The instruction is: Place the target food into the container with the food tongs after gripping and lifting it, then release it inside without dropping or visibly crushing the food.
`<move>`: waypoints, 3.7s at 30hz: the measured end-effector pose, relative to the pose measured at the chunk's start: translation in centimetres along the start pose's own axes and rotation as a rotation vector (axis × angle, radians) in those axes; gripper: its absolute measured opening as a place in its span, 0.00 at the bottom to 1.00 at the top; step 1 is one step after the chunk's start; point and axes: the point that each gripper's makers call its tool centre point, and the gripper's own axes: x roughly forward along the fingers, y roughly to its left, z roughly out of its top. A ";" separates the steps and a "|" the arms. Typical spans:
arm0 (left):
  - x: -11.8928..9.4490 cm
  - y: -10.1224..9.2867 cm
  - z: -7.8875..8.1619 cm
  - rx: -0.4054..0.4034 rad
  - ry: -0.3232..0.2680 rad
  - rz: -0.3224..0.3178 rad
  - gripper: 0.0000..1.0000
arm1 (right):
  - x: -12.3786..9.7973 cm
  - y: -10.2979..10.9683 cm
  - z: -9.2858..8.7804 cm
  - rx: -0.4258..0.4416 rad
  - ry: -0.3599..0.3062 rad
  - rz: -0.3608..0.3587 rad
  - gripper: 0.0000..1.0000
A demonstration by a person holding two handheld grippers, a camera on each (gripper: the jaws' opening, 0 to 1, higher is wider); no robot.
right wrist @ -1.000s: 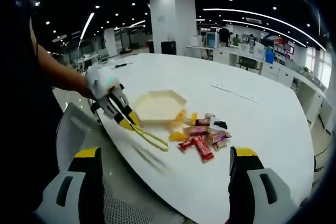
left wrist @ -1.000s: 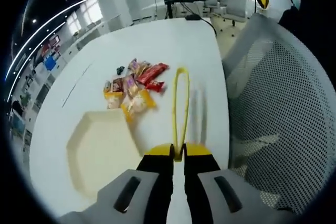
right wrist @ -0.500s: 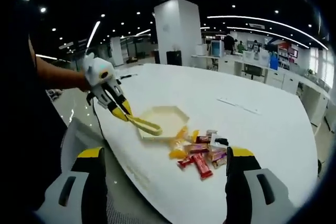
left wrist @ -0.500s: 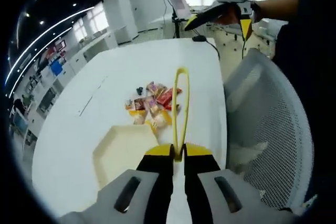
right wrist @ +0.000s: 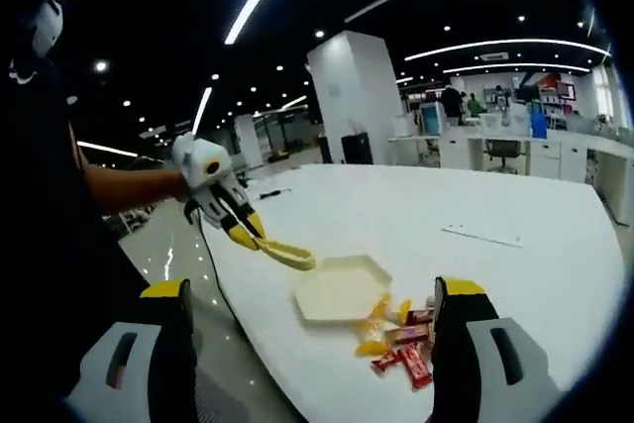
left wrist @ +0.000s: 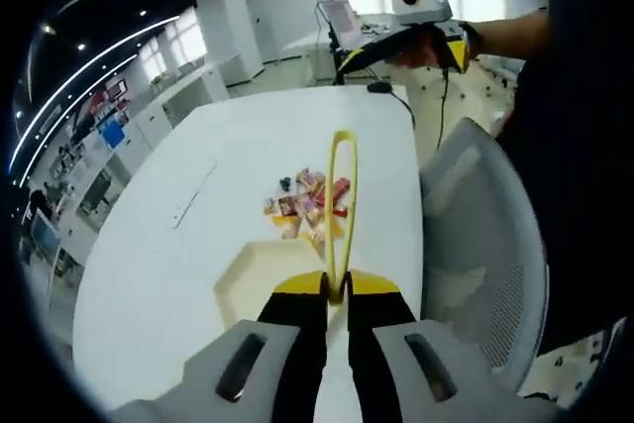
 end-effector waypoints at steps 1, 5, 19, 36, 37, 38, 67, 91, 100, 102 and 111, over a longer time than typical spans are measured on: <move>-0.4 0.0 0.3 0.002 -0.007 0.001 0.01 | 0.0 0.1 0.4 -0.002 -0.004 0.006 1.00; -2.1 0.5 2.0 -0.003 -0.033 0.006 0.01 | 0.1 0.4 2.1 -0.011 -0.024 0.037 1.00; -5.2 0.3 6.4 -0.010 -0.127 -0.041 0.01 | 1.8 2.2 6.5 -0.014 -0.106 0.153 0.90; -6.4 -1.4 9.3 0.054 -0.178 -0.089 0.01 | 3.6 5.1 6.6 -0.090 -0.079 0.281 0.59; -6.6 -1.5 9.6 0.063 -0.182 -0.089 0.01 | 3.8 5.4 6.5 -0.086 -0.082 0.291 0.57; -6.6 -1.6 9.8 0.066 -0.184 -0.090 0.01 | 3.9 5.6 6.5 -0.086 -0.083 0.295 0.56; -5.5 -4.2 12.8 0.077 -0.160 -0.184 0.01 | 4.7 9.8 8.6 -0.097 -0.153 0.440 0.24; -5.7 -4.7 13.9 0.081 -0.182 -0.198 0.11 | 4.6 10.1 9.1 -0.112 -0.144 0.437 0.20; -6.6 -4.1 14.0 0.075 -0.268 -0.176 0.20 | 4.5 9.9 9.7 -0.090 -0.175 0.416 0.22; -6.8 -4.1 14.1 0.035 -0.294 -0.194 0.21 | 4.4 10.0 9.7 -0.092 -0.177 0.413 0.22; -6.1 -4.8 13.5 -0.040 -0.314 -0.215 0.20 | 4.1 10.3 8.9 -0.081 -0.174 0.410 0.22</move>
